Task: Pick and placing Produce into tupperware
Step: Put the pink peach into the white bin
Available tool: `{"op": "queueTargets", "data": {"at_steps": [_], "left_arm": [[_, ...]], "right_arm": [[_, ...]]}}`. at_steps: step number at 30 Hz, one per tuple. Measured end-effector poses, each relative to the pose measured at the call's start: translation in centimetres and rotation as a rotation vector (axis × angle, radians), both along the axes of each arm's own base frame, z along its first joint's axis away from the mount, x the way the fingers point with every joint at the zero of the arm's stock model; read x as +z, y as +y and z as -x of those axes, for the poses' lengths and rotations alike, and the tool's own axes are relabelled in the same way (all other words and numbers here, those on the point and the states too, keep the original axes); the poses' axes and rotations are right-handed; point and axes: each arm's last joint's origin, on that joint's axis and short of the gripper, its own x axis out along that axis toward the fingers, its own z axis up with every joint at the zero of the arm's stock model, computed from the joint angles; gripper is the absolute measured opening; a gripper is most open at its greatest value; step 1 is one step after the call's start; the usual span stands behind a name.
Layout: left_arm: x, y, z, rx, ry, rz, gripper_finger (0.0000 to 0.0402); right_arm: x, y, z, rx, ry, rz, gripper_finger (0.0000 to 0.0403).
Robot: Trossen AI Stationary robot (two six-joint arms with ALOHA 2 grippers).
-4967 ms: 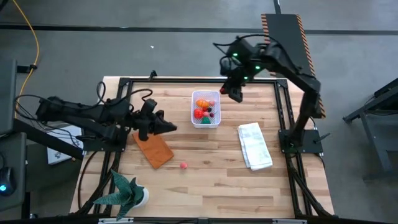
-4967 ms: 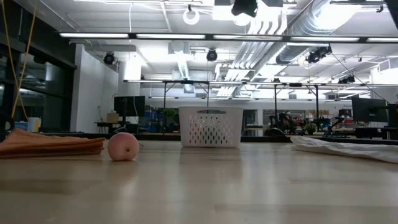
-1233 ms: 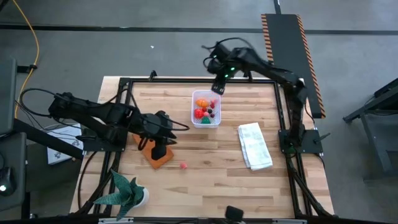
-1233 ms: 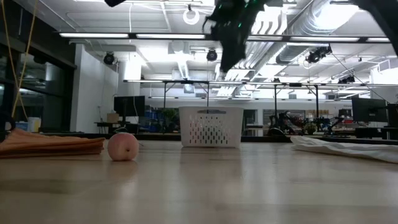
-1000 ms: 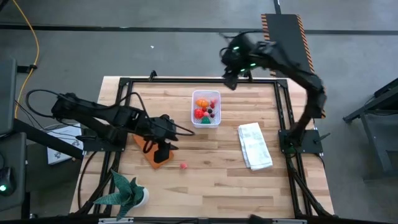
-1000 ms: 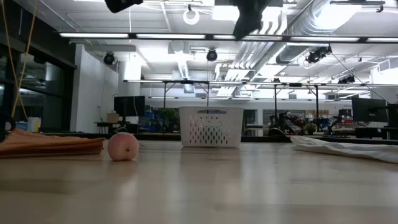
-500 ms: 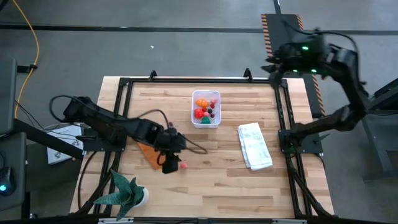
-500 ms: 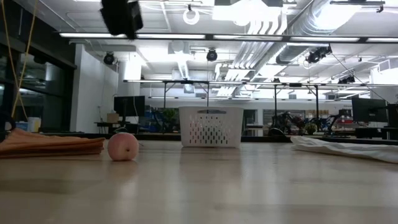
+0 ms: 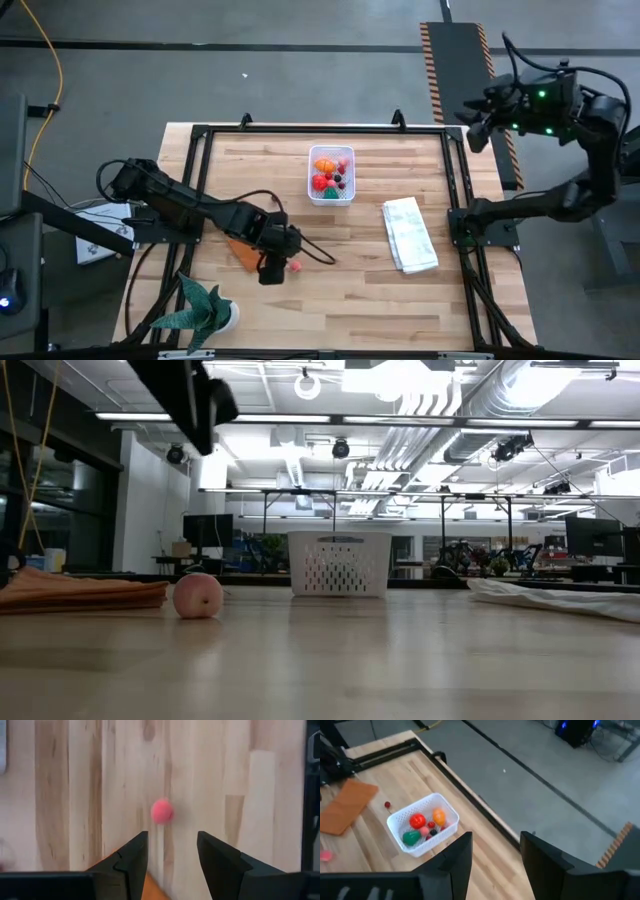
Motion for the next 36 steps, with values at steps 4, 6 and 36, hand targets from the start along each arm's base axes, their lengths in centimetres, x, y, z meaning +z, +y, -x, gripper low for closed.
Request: {"op": "queueTargets", "data": {"at_steps": [4,6,36], "left_arm": [[0.1,0.0,-0.2,-0.055,-0.02,-0.022,0.0157],[0.1,0.0,-0.2,-0.077,-0.025,-0.043,0.0157],[-3.6,0.0,0.1,-0.404,-0.064,-0.129,0.0156]], "right_arm": [[-0.2,0.5,0.8,-0.023,0.001,-0.038,0.0158],[-0.2,0.7,1.1,-0.03,-0.012,-0.041,0.0158],[0.1,2.9,5.0,-0.187,-0.237,-0.124,0.0158]]}}
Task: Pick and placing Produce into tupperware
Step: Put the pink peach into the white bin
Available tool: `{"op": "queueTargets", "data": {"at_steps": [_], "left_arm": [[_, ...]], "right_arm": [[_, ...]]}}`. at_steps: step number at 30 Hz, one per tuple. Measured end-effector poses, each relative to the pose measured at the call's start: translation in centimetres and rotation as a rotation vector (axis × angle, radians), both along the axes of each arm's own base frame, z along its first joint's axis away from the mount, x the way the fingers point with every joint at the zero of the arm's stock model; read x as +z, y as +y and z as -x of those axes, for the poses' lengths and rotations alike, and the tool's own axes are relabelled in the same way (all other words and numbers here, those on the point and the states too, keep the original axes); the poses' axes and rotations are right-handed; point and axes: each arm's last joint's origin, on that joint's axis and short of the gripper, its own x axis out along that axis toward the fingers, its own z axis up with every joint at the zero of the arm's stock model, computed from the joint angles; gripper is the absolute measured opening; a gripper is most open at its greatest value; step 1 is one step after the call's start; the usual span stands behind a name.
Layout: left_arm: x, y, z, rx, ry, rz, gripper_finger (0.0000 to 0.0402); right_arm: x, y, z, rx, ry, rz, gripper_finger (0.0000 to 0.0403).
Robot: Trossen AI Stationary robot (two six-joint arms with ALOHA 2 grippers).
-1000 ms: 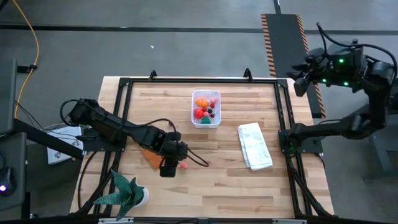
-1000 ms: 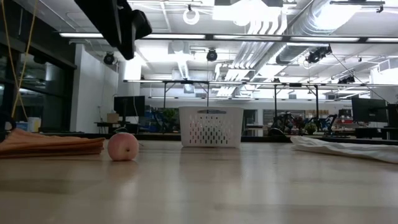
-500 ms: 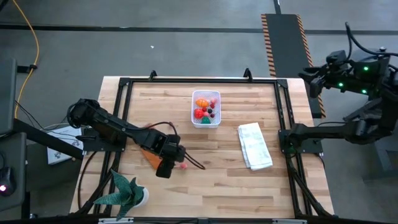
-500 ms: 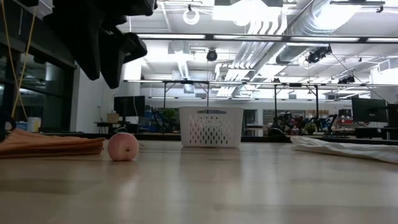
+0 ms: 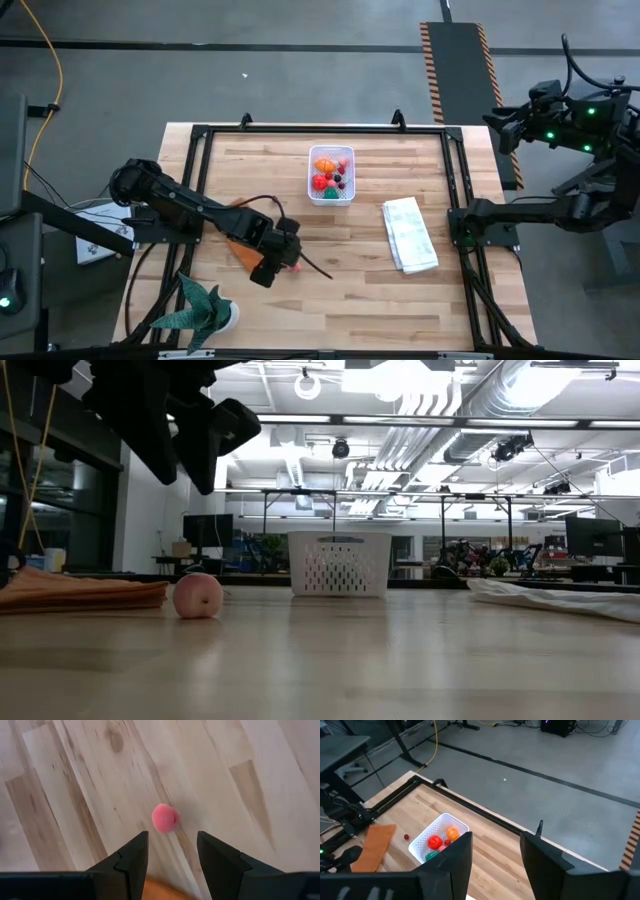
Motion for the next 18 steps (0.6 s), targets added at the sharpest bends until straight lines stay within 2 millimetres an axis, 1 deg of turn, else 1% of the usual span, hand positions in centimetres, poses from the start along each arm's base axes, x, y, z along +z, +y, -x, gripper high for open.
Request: {"op": "queueTargets", "data": {"at_steps": [3,11,18], "left_arm": [[-0.2,0.0,-0.1,-0.023,-0.017,-0.003,0.0156],[-2.5,0.0,0.7,-0.036,-0.008,0.022,0.0156],[-4.1,0.1,1.0,-0.072,-0.047,0.014,0.0156]], "right_arm": [[0.0,0.0,0.0,0.0,-0.001,-0.001,0.0158],[0.0,0.0,0.0,-0.006,-0.007,-0.008,0.0158],[0.0,0.0,0.0,-0.011,-0.014,-0.015,0.0158]]}}
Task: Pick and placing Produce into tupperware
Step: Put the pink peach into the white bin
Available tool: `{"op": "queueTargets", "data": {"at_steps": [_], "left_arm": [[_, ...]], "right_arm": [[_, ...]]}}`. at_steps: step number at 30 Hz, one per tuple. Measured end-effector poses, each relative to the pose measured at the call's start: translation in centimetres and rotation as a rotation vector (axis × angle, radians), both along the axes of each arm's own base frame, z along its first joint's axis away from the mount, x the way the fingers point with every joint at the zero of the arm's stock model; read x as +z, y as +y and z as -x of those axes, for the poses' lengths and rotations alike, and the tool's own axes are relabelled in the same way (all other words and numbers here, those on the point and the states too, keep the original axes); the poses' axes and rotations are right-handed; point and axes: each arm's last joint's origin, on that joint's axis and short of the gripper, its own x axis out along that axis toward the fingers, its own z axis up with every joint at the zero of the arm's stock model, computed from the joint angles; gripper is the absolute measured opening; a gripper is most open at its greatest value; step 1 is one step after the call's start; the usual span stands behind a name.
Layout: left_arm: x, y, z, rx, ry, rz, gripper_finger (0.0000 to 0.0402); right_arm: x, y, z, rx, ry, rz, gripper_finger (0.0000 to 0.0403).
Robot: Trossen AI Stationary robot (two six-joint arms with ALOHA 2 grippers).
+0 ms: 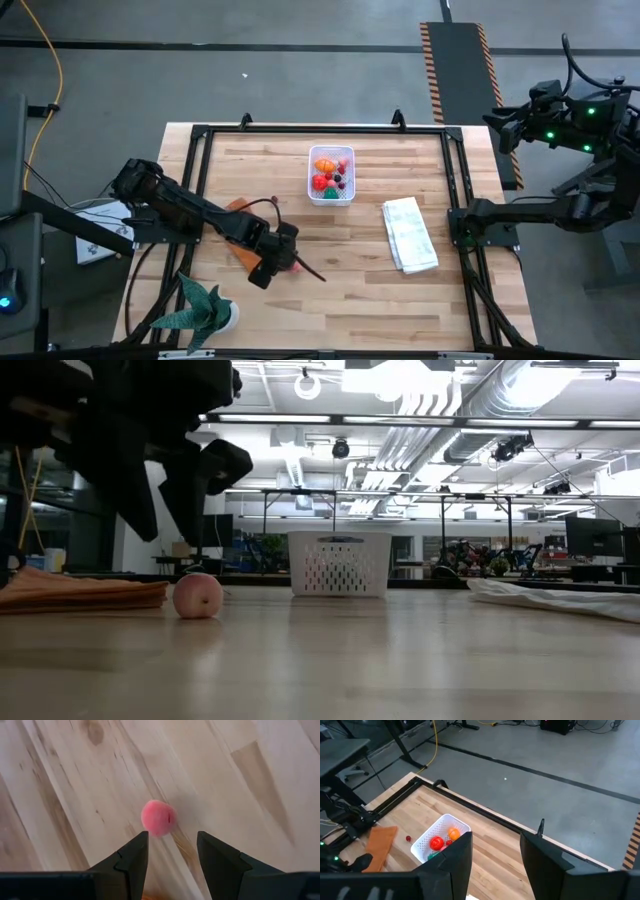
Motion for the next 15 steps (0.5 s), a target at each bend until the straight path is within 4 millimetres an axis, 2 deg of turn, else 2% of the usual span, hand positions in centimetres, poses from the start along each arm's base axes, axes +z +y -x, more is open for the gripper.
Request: {"op": "queueTargets", "data": {"at_steps": [15], "left_arm": [[-0.57,-0.13,-0.7,-0.034,-0.089,-0.007,0.0157]], "right_arm": [[0.0,0.01,0.0,-0.001,-0.004,-0.005,0.0158]]}}
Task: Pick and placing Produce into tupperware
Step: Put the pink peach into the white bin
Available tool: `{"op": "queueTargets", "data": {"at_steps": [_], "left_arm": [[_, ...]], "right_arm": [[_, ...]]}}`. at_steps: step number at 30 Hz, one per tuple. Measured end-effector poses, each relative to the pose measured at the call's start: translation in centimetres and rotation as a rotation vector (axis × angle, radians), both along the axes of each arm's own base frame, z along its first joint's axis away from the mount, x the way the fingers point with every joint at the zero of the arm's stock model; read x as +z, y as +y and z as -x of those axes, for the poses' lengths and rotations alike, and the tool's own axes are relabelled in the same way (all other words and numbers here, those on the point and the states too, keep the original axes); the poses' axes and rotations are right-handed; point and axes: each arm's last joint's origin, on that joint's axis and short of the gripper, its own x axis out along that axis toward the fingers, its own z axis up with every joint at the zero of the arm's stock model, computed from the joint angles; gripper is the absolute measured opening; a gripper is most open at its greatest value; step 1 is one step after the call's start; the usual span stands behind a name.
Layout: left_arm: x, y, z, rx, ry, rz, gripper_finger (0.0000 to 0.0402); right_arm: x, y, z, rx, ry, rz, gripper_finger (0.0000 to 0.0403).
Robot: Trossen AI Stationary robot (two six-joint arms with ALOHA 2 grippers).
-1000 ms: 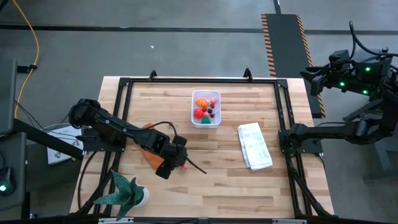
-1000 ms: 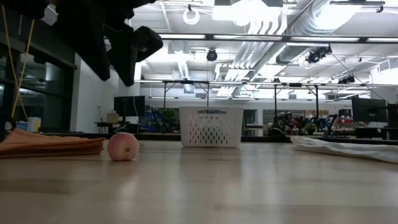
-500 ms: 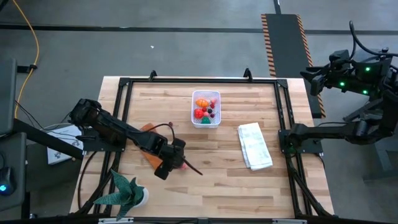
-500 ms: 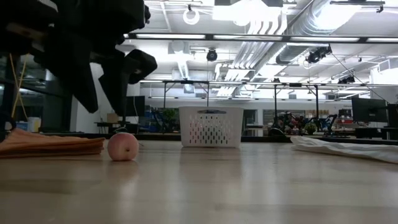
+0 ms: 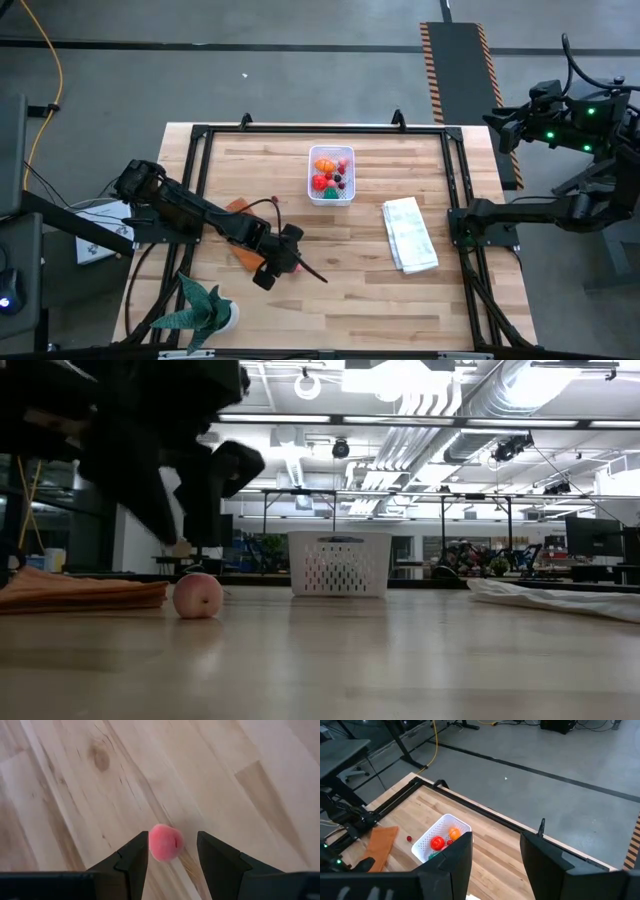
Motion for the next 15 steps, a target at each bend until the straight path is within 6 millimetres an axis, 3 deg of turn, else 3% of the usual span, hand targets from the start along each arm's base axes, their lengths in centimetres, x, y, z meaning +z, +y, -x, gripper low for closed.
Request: {"op": "queueTargets", "data": {"at_steps": [6,15], "left_arm": [[-1.1,-0.2,-0.3,-0.007,0.037,0.024,0.0166],[-1.4,-0.1,-0.6,0.028,0.025,0.0,0.0255]], "right_arm": [[0.0,0.0,0.0,0.002,-0.01,-0.013,0.0158],[-0.1,0.0,0.0,-0.001,-0.012,-0.026,0.0158]]}}
